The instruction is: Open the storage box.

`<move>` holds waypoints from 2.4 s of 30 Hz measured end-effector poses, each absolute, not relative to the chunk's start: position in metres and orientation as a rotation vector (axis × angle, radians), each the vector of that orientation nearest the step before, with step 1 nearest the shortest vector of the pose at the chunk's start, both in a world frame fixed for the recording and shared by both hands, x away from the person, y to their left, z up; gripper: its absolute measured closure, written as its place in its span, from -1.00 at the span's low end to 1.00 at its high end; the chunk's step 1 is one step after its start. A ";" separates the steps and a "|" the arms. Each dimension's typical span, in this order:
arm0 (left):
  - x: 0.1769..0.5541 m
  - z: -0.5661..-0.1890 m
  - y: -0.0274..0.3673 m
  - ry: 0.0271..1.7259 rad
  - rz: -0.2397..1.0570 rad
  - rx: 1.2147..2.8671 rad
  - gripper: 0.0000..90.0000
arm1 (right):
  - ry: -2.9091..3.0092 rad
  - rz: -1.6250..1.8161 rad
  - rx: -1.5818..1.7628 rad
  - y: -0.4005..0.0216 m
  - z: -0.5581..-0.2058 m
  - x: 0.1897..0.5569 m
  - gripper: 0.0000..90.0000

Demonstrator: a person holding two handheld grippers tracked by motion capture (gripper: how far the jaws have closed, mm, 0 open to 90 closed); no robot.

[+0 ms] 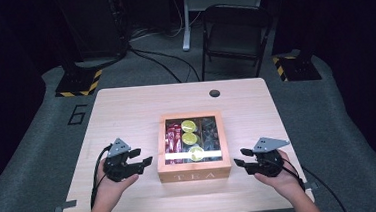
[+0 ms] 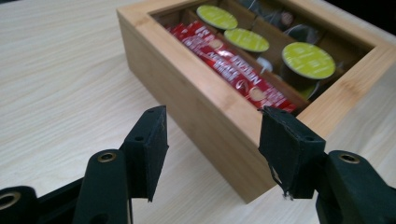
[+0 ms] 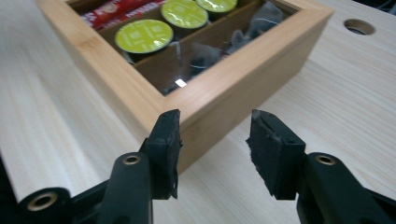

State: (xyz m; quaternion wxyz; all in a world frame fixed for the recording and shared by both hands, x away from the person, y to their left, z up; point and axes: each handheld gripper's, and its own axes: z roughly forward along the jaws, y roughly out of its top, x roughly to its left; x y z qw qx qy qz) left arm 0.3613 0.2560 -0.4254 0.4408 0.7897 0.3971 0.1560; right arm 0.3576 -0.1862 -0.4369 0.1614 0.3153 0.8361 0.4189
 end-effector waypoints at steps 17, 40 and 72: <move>0.357 -0.439 0.235 0.896 0.299 1.958 -0.50 | 2.411 1.241 0.833 -0.161 -0.445 0.353 -0.38; 0.351 -0.475 0.210 0.847 0.333 2.110 -0.51 | 2.494 1.103 0.826 -0.145 -0.476 0.365 -0.41; 0.352 -0.470 0.216 0.849 0.304 2.075 -0.27 | 2.462 1.203 0.859 -0.152 -0.471 0.365 -0.22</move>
